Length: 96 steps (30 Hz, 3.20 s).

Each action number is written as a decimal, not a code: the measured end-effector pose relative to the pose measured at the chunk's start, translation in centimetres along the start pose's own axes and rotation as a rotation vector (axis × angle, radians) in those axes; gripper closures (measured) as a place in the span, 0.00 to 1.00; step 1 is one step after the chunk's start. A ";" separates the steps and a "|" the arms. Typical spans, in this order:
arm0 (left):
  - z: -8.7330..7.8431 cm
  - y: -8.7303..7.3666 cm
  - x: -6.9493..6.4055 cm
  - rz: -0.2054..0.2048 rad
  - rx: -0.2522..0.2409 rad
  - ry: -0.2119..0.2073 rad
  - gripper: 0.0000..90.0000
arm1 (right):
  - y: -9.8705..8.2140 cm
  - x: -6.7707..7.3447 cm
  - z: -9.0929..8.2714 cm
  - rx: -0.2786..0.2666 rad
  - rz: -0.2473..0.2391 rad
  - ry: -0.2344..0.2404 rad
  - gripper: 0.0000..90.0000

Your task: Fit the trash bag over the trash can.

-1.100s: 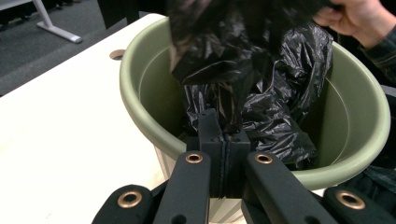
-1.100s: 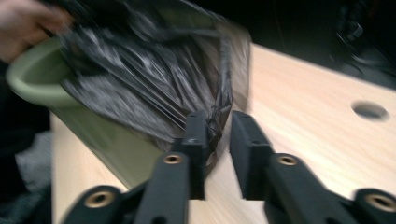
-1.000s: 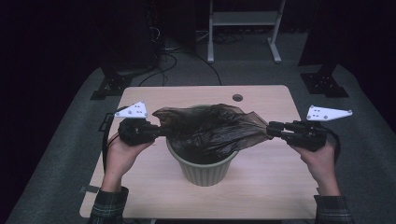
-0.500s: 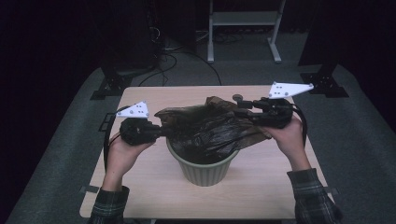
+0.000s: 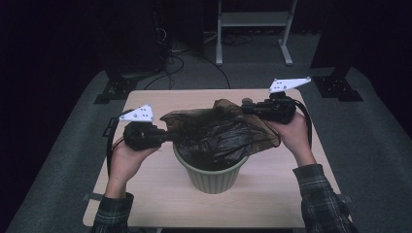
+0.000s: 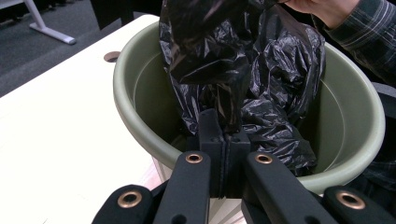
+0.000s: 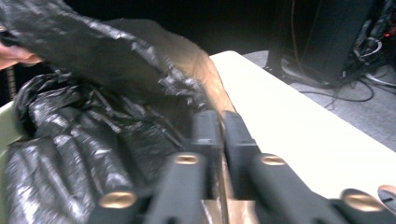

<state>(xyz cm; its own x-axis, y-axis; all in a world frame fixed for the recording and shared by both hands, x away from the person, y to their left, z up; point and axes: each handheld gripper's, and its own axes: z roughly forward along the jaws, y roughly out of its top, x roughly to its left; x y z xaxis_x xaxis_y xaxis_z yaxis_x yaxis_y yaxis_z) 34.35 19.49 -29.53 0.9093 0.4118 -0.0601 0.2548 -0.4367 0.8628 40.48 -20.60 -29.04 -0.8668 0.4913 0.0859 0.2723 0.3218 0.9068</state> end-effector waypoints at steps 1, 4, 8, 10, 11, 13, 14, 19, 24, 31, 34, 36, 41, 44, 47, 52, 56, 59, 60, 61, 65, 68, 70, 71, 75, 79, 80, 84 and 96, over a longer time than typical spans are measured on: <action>0.0 0.0 0.0 0.000 0.000 0.001 0.99 | -0.1 0.2 -0.2 -0.004 0.003 0.009 1.00; -0.1 0.0 0.1 -0.005 -0.003 0.007 0.99 | -0.4 1.2 -1.0 -0.018 -0.009 0.042 1.00; -0.3 0.0 0.2 -0.009 -0.003 0.010 0.99 | -0.9 3.0 -2.5 -0.045 -0.031 0.084 1.00; -0.3 0.1 0.2 -0.010 -0.006 0.012 0.99 | -1.2 3.8 -3.2 -0.056 -0.038 0.107 1.00; -0.3 0.1 0.2 -0.010 -0.006 0.013 0.99 | -1.4 4.2 -3.5 -0.062 -0.041 0.115 1.00; -0.4 0.1 0.3 -0.012 -0.006 0.013 0.99 | -1.9 4.9 -4.0 -0.062 -0.046 0.133 1.00; -0.5 0.1 0.3 -0.013 -0.006 0.015 0.99 | -2.2 5.3 -4.2 -0.061 -0.051 0.138 1.00; -0.9 -0.1 0.2 -0.017 -0.014 0.020 0.99 | -3.5 7.8 -5.0 -0.068 -0.072 0.193 1.00; -1.3 -0.4 0.2 -0.023 -0.017 0.021 0.99 | -5.2 10.5 -4.8 -0.043 -0.095 0.261 1.00; -1.4 -0.6 0.2 -0.029 -0.018 0.019 0.99 | -6.9 12.1 -3.6 -0.020 -0.086 0.331 1.00; -1.3 -0.7 0.2 -0.032 -0.020 0.016 0.99 | -7.6 12.7 -2.9 0.002 -0.082 0.355 1.00; -1.3 -0.8 0.2 -0.035 -0.019 0.014 0.99 | -8.2 13.1 -2.0 0.024 -0.082 0.363 1.00; -1.3 -1.1 0.3 -0.039 -0.018 0.012 0.99 | -10.0 13.9 0.3 0.086 -0.082 0.374 1.00; -1.2 -1.2 0.3 -0.044 -0.019 0.008 0.99 | -11.0 14.0 1.4 0.114 -0.067 0.371 1.00; -1.1 -1.3 0.4 -0.044 -0.017 0.003 0.99 | -11.9 14.1 2.5 0.158 -0.065 0.345 1.00; -1.2 -1.2 0.4 -0.041 -0.013 0.014 0.99 | -11.6 14.5 1.7 0.126 -0.084 0.347 0.91; -1.2 -1.1 0.4 -0.039 -0.013 0.016 0.99 | -10.3 14.7 0.0 0.084 -0.104 0.331 0.87; -1.3 -1.1 0.5 -0.041 -0.014 0.019 0.99 | -8.2 14.8 -2.3 0.004 -0.125 0.305 0.77; -1.3 -1.1 0.5 -0.044 -0.016 0.018 0.99 | -7.6 14.6 -3.0 -0.018 -0.135 0.287 0.77; -1.3 -1.1 0.5 -0.042 -0.016 0.019 0.99 | -6.9 14.3 -3.7 -0.044 -0.143 0.252 0.76; -1.3 -1.1 0.5 -0.042 -0.019 0.017 0.99 | -4.7 11.8 -5.3 -0.088 -0.131 0.105 0.69; -1.3 -1.1 0.6 -0.041 -0.018 0.015 0.99 | -3.6 8.7 -5.8 -0.111 -0.085 0.020 0.68; -1.3 -1.1 0.7 -0.041 -0.017 0.013 0.99 | -3.1 6.2 -5.5 -0.114 -0.048 -0.021 0.67; -1.2 -1.1 0.7 -0.042 -0.018 0.013 0.99 | -3.0 5.2 -5.2 -0.114 -0.034 -0.028 0.67; -1.1 -1.1 0.8 -0.043 -0.016 0.012 0.99 | -2.8 2.5 -3.2 -0.071 0.023 -0.022 0.71; -1.1 -1.1 0.9 -0.046 -0.021 0.014 0.99 | -3.1 1.7 -1.5 -0.028 0.026 -0.013 0.96; -1.1 -1.2 1.0 -0.047 -0.023 0.018 0.99 | -3.0 1.6 -0.8 -0.026 0.015 -0.042 1.00; -1.1 -1.2 1.5 -0.056 -0.027 0.022 0.99 | -2.5 0.4 -0.1 -0.039 0.037 -0.110 1.00; -0.8 -2.4 2.6 -0.094 -0.024 0.025 1.00 | -3.8 -2.3 3.9 0.059 0.102 -0.156 1.00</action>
<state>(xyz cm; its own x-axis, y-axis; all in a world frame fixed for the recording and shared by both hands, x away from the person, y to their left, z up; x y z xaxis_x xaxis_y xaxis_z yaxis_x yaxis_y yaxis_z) 35.84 22.25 -31.37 0.8730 0.4702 -0.1294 0.3309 -0.3762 0.8654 43.06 -19.74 -34.26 -0.7595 0.6417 0.1065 0.3832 0.3091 0.8704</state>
